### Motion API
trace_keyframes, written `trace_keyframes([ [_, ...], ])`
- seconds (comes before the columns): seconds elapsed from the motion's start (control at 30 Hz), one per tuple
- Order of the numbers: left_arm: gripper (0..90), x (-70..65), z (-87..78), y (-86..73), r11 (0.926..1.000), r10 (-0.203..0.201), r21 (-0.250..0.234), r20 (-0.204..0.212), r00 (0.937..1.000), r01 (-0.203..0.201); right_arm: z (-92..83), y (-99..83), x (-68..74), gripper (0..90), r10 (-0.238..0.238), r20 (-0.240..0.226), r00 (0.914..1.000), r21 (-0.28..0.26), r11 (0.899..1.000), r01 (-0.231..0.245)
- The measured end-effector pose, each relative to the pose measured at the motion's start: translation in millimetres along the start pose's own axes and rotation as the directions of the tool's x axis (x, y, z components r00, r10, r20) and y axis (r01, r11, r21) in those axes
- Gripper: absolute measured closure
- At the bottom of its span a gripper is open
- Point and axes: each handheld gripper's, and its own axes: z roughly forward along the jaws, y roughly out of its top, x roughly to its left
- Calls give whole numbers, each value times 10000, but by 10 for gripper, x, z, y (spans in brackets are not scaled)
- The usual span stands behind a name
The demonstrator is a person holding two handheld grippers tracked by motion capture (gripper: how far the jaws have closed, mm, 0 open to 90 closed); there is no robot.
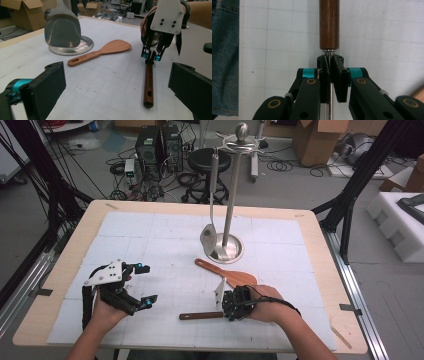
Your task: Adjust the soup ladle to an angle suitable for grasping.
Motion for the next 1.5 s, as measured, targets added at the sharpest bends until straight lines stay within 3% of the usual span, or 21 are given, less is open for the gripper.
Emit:
trace_keyframes([
  [0.1,17,-5,-5,0,10000,-27,40,-25,10000,27,-42,-64,-33,853,351,4,9994,-481,9982,-351],
  [0.2,17,-4,-10,3,10000,38,48,-29,10000,-38,-168,-142,-76,853,830,103,9965,-1195,9895,-812],
  [0.33,17,3,-22,3,10000,-4,25,-67,10000,5,-410,-298,-122,853,1379,567,9888,-2547,9596,-1193],
  [0.4,17,-1,-23,3,10000,-30,11,-76,10000,30,-550,-410,-138,853,1830,598,9813,-3356,9295,-1528],
  [0.43,17,-3,-21,3,10000,-20,0,-72,10000,20,-634,-482,-143,853,2021,545,9778,-3820,9090,-1666],
  [0.53,17,-3,-17,3,10000,-6,30,-39,10000,6,-781,-627,-125,854,2466,535,9676,-4611,8657,-1951],
  [0.7,17,3,-15,3,10000,-27,-13,-31,10000,27,-969,-845,-102,853,3074,555,9500,-5442,8070,-2294],
  [0.77,17,8,-13,1,10000,-45,-37,-63,10000,45,-1052,-926,-95,853,3285,518,9431,-5905,7716,-2364],
  [0.83,17,15,-11,0,10000,-55,-60,-50,10000,54,-1123,-992,-92,853,3504,559,9349,-6229,7441,-2416],
  [0.9,17,17,-9,-2,9999,-75,-67,-60,10000,75,-1180,-1038,-100,853,3617,669,9299,-6433,7281,-2369],
  [0.97,17,17,-10,-2,10000,-65,-57,-59,10000,65,-1238,-1071,-97,853,3815,783,9210,-6505,7196,-2428],
  [1.2,17,17,-19,3,9998,-46,-176,16,10000,46,-1395,-1123,-106,853,4114,1161,9040,-6736,7015,-2327],
  [1.43,17,27,-33,5,9998,-87,-205,-50,9999,86,-1503,-1086,-108,853,4173,1456,8970,-6912,6916,-2096],
  [1.5,17,34,-31,3,9998,-53,-166,-48,10000,52,-1503,-1082,-109,852,4068,1516,9009,-6904,6958,-1980],
])
